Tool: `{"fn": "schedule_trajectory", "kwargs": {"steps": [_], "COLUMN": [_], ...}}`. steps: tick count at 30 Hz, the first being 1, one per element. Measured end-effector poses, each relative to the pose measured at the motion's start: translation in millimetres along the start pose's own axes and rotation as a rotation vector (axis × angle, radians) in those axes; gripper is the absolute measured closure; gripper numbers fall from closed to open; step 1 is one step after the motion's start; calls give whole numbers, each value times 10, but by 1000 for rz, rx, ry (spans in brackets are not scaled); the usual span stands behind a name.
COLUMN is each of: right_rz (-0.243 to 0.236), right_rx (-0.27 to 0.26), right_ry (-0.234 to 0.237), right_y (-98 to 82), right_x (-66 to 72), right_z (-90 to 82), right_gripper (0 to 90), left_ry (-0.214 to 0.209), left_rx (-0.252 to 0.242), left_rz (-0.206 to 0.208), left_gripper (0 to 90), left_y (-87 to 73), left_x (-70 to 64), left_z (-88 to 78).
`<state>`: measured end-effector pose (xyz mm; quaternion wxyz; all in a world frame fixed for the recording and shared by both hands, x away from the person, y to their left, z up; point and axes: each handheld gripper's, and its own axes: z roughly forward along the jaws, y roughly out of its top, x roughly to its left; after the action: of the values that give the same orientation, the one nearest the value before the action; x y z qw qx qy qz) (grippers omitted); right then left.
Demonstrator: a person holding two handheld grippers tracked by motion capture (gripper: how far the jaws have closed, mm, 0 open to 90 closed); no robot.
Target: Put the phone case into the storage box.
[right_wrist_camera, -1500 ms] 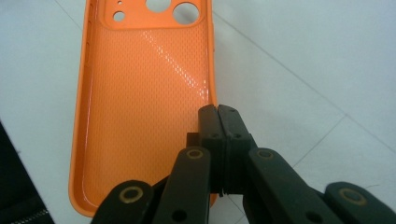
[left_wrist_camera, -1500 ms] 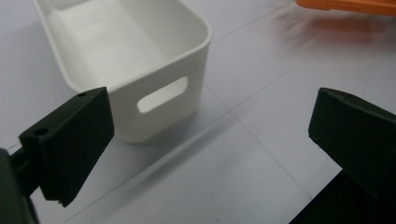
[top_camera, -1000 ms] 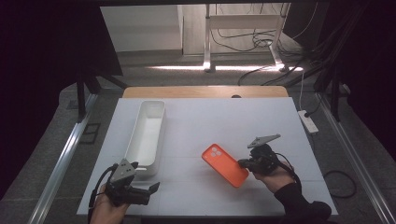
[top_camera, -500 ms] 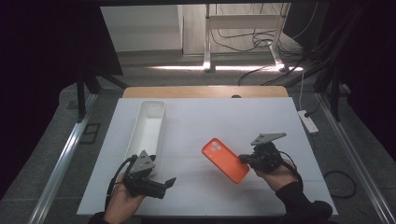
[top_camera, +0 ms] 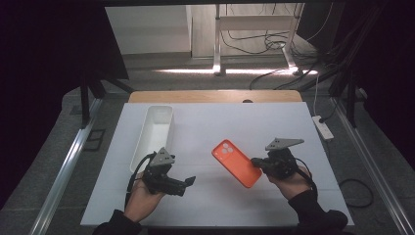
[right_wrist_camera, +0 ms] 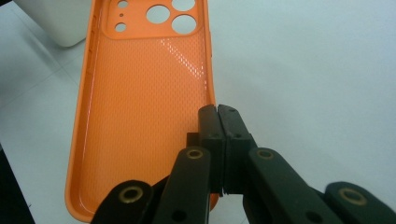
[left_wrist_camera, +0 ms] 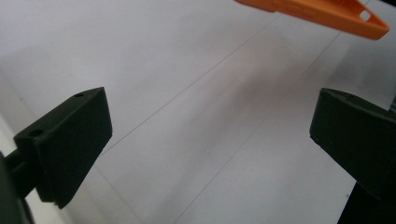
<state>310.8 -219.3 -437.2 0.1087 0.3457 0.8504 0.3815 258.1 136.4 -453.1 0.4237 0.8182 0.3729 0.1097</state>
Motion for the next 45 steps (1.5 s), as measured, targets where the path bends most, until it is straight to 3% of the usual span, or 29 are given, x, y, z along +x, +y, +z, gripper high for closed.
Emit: {"fn": "schedule_trajectory", "kwargs": {"steps": [10,15,29,35,45], "right_rz": [-3,-7,-29,-41,-74], "right_rx": [-20,-35,-54,-53,-68], "right_ry": [-9,-11,-11,-11,-19], "right_y": [22,41,62,75,90], "right_x": [24,43,114,164,266], "right_z": [-3,-8,11,32,73], "right_gripper": [891,891,892,892,892], "left_ry": [-65,-115,-192,-245,-297], "left_rx": [-19,-1,24,24,34], "left_rz": [-54,-80,-125,-167,-226], "left_gripper": [2,0,0,1,1], "left_y": [134,211,360,421,467], "left_x": [28,60,71,71,65], "left_z": [116,214,421,488,577]}}
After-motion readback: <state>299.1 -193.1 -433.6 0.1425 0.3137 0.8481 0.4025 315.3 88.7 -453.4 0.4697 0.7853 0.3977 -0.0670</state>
